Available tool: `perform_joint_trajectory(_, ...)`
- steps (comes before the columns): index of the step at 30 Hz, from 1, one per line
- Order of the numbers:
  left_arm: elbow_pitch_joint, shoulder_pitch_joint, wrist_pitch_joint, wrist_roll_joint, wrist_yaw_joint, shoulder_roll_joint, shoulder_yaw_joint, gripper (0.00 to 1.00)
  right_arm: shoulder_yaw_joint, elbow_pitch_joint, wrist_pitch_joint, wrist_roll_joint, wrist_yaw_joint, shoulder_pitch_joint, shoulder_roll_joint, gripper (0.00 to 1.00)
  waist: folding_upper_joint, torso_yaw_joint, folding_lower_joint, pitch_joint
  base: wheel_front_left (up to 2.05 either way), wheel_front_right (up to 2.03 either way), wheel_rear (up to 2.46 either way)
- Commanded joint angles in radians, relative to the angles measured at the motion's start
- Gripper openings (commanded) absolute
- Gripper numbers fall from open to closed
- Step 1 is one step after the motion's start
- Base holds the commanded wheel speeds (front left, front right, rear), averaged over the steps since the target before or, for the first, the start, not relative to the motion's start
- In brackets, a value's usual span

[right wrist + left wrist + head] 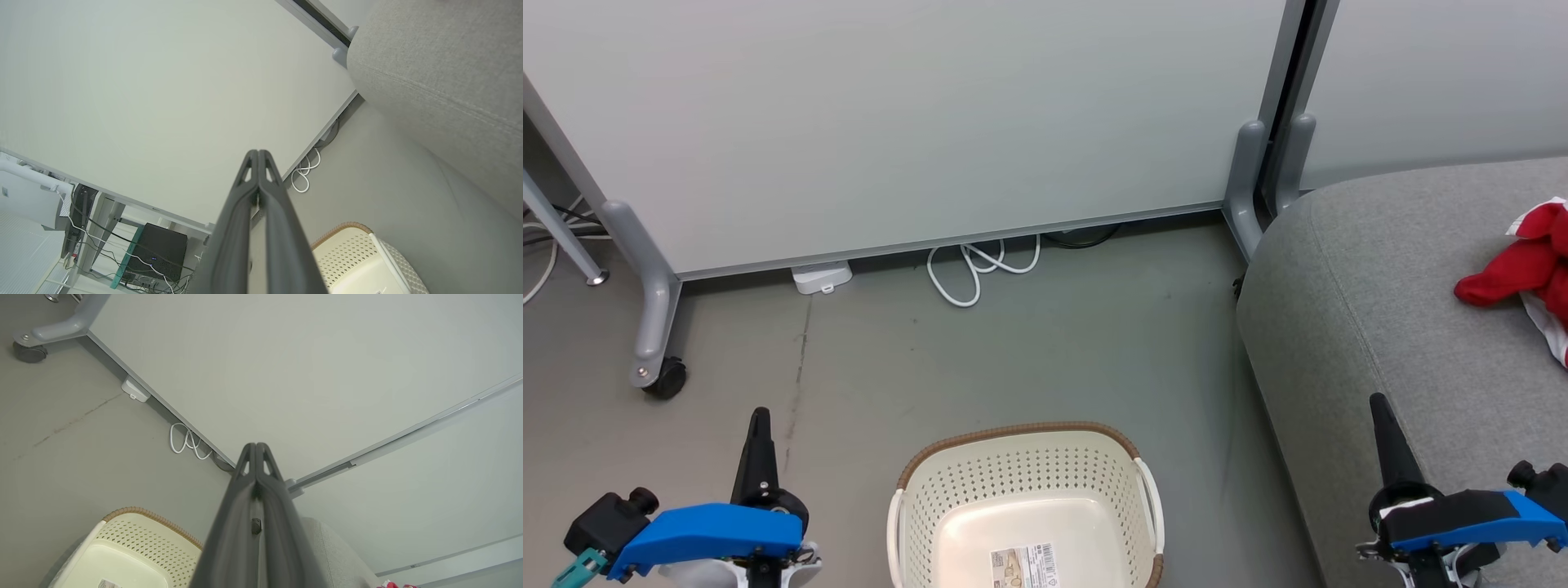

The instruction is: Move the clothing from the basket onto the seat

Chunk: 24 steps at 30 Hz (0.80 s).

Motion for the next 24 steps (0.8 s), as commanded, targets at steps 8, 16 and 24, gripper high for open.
perform_joint_trajectory(8, -0.014, -0.03, 0.026, -0.104, -0.01, 0.002, 0.016, 0.0, -0.01, -0.013, 0.026, 0.101, 0.0, -0.027, 0.0, 0.0, -0.0001, -0.004, -0.0001, -0.001, 0.0, 0.0, 0.0)
perform_joint_trajectory(16, -0.015, -0.035, 0.047, -0.187, -0.012, 0.002, 0.022, 0.0, -0.018, -0.014, 0.048, 0.181, 0.0, -0.03, 0.0, 0.0, -0.0001, -0.008, -0.0001, -0.002, 0.0, 0.0, 0.0)
perform_joint_trajectory(24, -0.016, -0.038, 0.066, -0.265, -0.015, 0.002, 0.029, 0.0, -0.024, -0.014, 0.068, 0.256, 0.0, -0.031, 0.0, 0.0, -0.0001, -0.012, -0.0001, -0.004, 0.0, 0.0, 0.0)
